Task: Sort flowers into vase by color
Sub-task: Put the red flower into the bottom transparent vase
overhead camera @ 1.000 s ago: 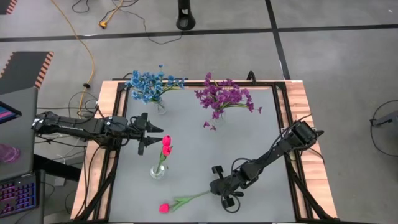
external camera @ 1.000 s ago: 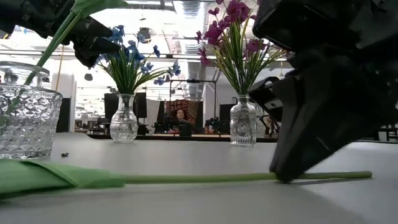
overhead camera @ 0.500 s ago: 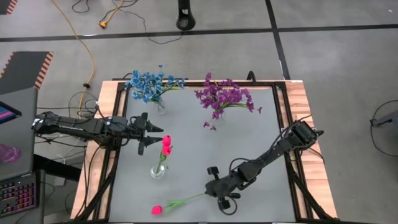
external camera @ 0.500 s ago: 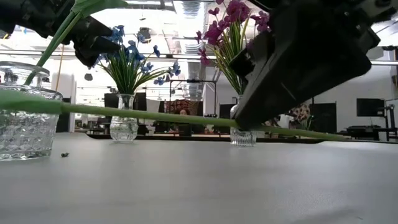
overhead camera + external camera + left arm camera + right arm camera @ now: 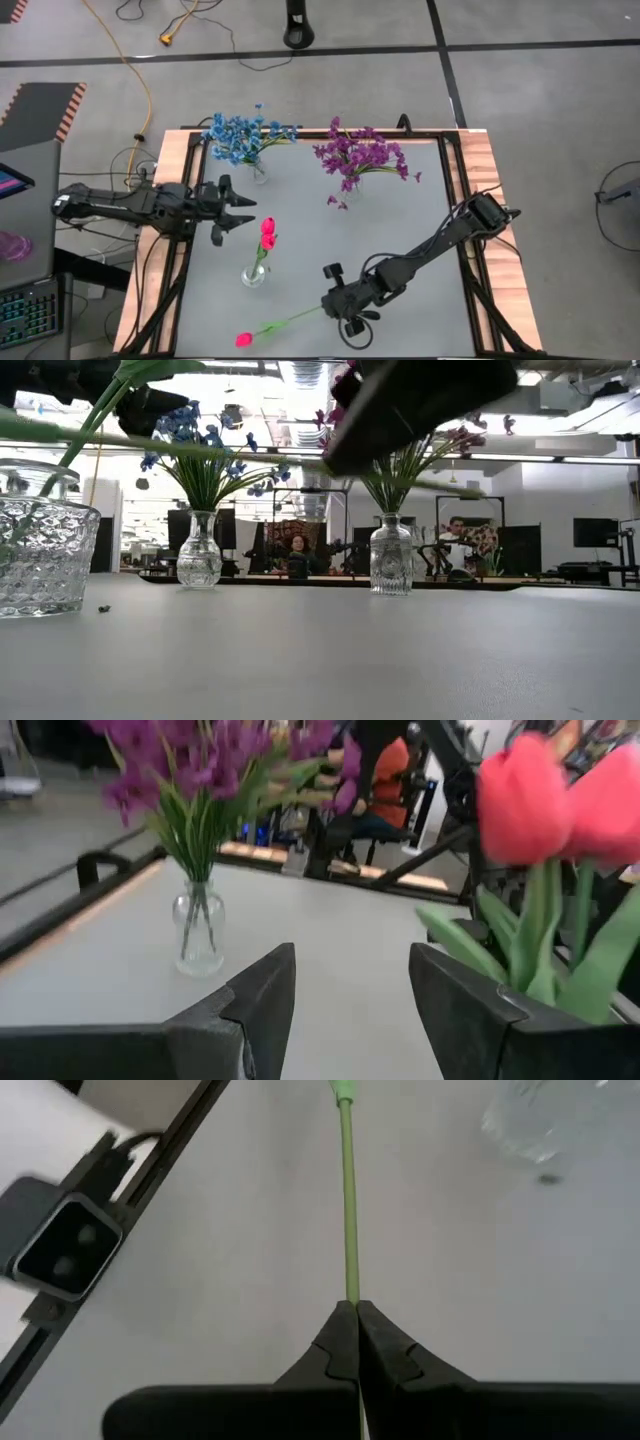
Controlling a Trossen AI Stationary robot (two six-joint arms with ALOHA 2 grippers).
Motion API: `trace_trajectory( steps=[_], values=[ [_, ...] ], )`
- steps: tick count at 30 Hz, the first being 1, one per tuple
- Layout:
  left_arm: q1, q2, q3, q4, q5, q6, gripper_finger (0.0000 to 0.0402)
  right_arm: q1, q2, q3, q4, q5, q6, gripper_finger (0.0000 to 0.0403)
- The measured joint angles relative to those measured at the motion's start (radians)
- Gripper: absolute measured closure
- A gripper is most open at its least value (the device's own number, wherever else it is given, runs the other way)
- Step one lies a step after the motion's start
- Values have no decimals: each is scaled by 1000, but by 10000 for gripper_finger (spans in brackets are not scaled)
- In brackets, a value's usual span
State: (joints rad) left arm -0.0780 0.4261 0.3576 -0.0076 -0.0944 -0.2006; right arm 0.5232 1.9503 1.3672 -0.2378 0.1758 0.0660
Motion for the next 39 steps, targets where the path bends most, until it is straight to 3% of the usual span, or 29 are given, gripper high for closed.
trace_trajectory(
  steps=[17, 29, 39],
  values=[
    [0, -108, 0, -1, 0, 92, 217, -7, -1, 30, 36, 125, -25, 383],
    [0, -108, 0, 14, 0, 119, 217, 0, -4, 30, 246, 205, -102, 384],
    [0, -108, 0, 142, 0, 205, 217, 3, -8, 31, 491, 275, -176, 385]
  ],
)
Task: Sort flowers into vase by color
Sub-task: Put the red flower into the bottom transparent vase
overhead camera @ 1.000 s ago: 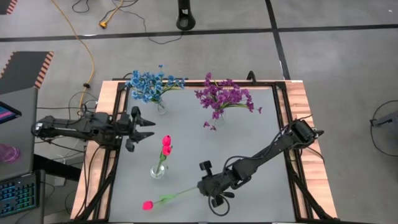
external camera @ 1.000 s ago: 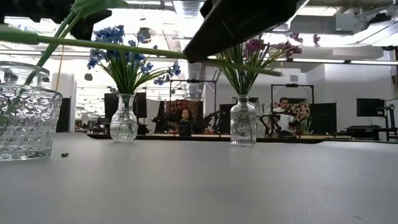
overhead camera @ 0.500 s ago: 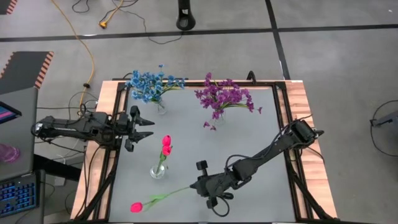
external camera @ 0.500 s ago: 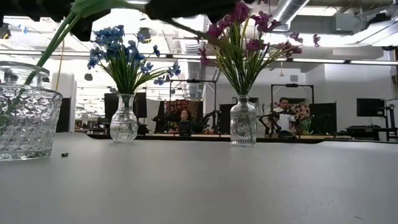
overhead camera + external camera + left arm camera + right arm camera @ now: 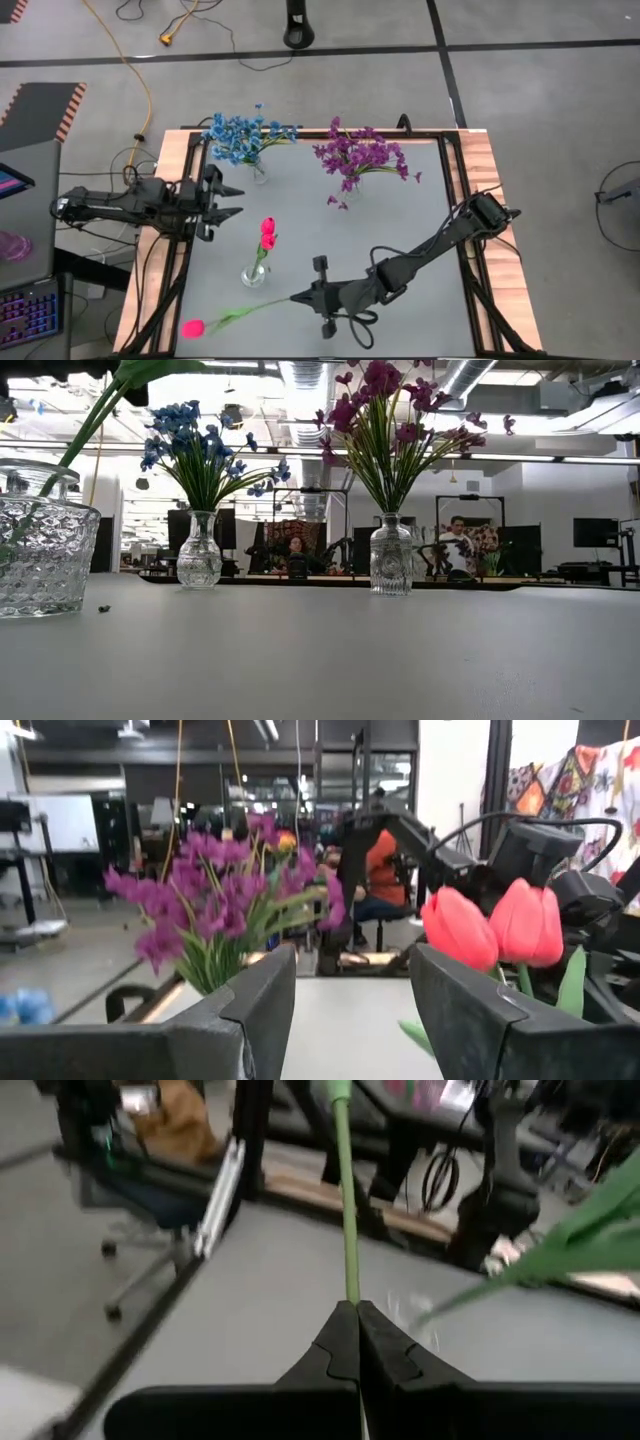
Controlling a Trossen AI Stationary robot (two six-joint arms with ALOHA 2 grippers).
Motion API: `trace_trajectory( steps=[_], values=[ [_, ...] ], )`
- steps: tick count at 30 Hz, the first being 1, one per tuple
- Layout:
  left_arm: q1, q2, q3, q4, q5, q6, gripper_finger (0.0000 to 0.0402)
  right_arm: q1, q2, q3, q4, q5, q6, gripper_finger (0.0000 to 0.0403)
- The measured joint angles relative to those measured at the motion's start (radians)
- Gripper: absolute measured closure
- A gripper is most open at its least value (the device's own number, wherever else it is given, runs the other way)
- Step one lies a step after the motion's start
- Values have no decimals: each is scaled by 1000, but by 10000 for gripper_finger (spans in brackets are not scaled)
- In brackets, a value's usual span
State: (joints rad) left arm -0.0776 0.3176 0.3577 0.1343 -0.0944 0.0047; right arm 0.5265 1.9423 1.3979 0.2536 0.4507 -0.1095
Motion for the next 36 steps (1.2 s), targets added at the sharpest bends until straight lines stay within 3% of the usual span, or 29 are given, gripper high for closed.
trace_trajectory(
  steps=[19, 25, 36],
  values=[
    [0, 0, 1, 60, 17, 14, 217, -63, 0, 0, 584, 0, -310, 385],
    [0, 19, 1, 108, 132, -11, 217, -106, 0, 0, 619, 0, -306, 384],
    [-1, 217, 1, 452, 272, 5, 217, -137, 0, 0, 625, -1, -249, 384]
  ],
)
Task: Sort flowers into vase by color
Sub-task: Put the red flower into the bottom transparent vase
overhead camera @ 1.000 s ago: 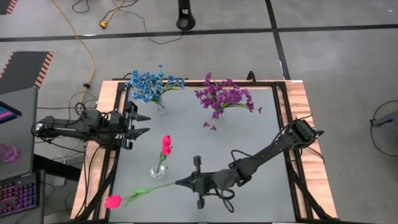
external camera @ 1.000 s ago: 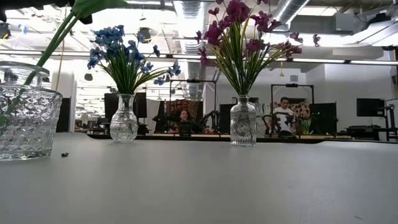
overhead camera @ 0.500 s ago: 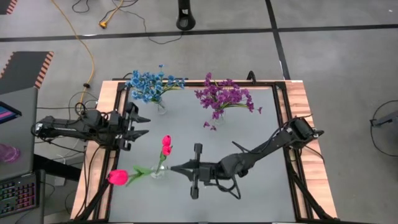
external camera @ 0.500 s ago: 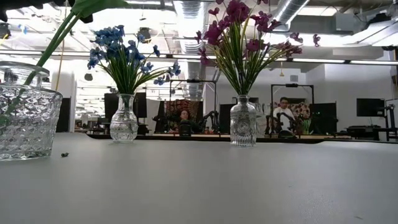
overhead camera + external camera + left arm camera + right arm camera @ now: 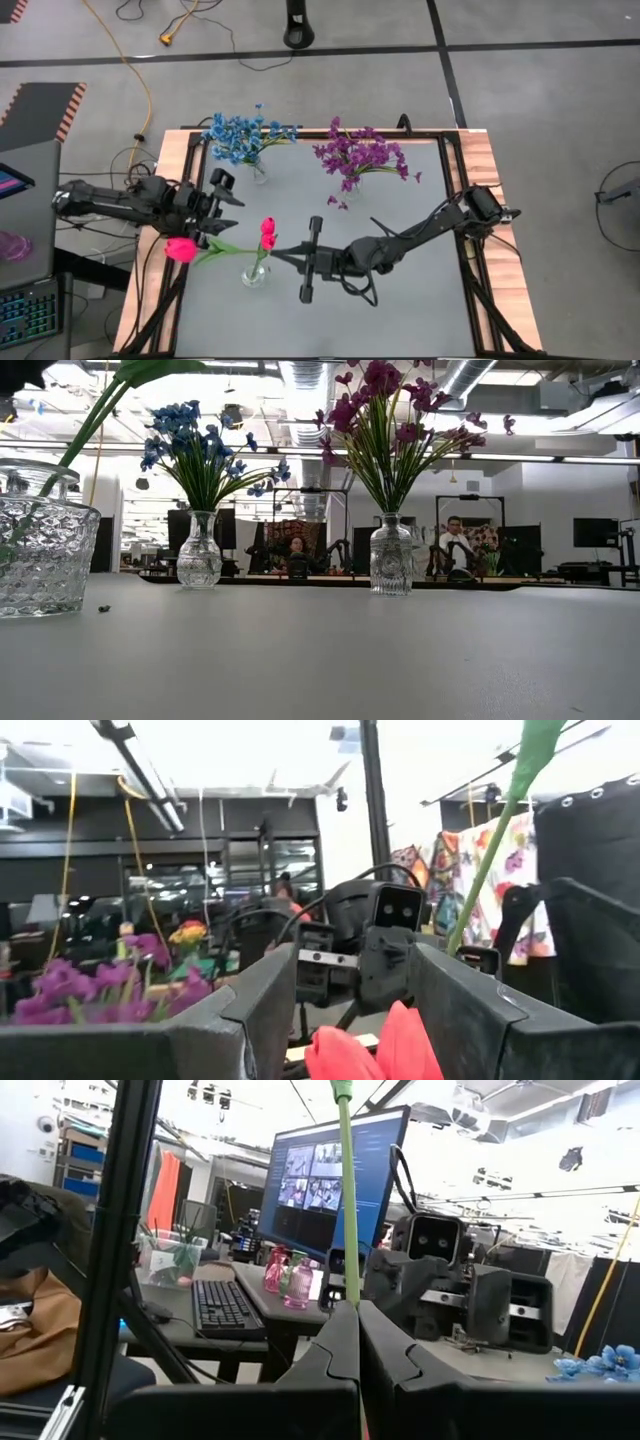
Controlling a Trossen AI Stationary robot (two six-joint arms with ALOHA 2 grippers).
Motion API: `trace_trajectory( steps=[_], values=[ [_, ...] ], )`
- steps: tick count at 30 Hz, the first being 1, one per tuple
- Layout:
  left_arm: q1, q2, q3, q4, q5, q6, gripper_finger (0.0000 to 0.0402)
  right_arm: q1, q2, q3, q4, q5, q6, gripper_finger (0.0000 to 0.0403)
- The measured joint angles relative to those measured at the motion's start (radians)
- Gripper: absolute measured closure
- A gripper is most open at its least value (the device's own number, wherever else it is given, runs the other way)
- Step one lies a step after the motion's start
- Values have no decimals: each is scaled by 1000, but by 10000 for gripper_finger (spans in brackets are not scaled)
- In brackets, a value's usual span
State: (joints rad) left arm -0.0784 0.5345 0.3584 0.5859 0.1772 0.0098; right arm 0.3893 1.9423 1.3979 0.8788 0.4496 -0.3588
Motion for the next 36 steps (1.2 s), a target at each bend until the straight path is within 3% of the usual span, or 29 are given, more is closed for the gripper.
trace_trajectory(
  steps=[8, 15, 25, 36],
  values=[
    [-17, 152, 0, 237, 125, 5, 217, 0, 0, 0, 25, 1, -1, 384],
    [-105, 217, 2, 363, 89, 82, 217, -4, 0, 0, 44, 2, -13, 384],
    [-223, 339, 141, 289, -77, 239, 217, -13, 0, 0, 44, 7, -14, 384],
    [-276, 402, 216, 257, -85, 258, 217, -13, 0, 0, 44, 6, -16, 384]
  ],
)
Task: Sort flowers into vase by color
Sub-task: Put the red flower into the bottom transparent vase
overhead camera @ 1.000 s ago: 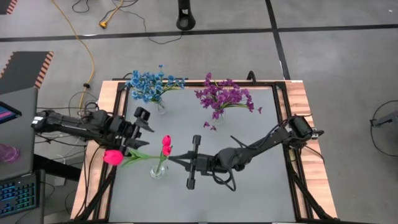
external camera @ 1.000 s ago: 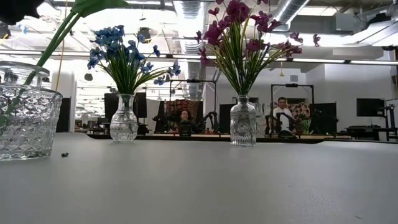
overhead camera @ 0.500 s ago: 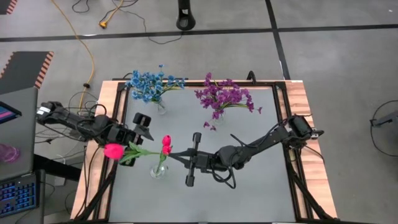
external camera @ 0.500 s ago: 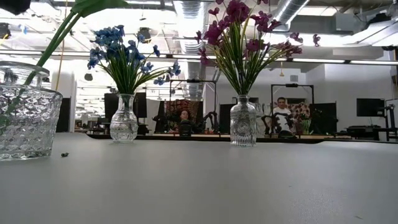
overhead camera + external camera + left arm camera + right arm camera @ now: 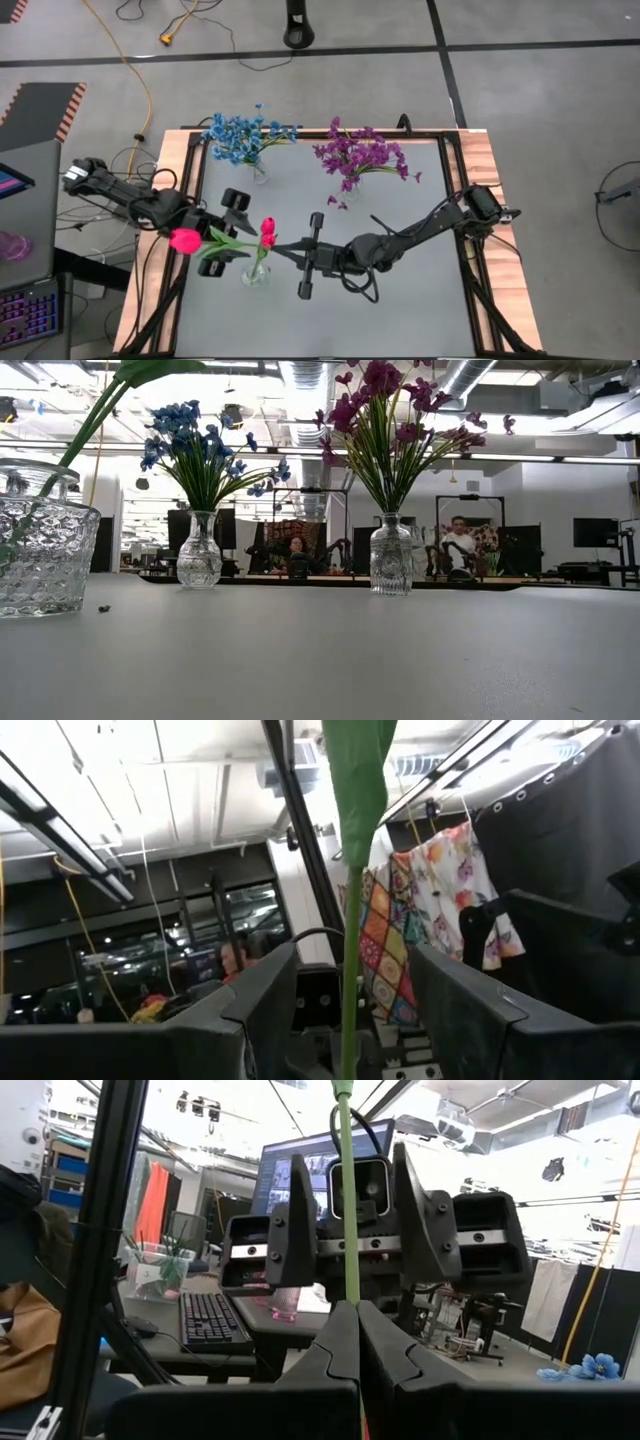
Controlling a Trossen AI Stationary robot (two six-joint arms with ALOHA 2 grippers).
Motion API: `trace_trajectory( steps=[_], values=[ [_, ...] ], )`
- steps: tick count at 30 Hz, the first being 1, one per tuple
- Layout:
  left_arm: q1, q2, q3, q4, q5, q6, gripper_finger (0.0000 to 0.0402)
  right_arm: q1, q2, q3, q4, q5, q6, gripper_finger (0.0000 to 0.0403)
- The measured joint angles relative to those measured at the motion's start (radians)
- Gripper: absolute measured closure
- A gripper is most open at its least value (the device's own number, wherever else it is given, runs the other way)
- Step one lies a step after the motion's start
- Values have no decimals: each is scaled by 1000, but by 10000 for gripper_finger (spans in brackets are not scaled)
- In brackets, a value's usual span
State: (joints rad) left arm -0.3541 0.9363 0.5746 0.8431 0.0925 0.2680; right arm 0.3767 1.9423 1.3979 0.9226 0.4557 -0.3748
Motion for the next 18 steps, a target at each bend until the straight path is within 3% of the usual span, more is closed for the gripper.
trace_trajectory(
  steps=[18],
  values=[
    [-19, -1, 1, 53, 1, 8, 288, -7, 0, 0, -1, 0, 1, 384]
  ],
)
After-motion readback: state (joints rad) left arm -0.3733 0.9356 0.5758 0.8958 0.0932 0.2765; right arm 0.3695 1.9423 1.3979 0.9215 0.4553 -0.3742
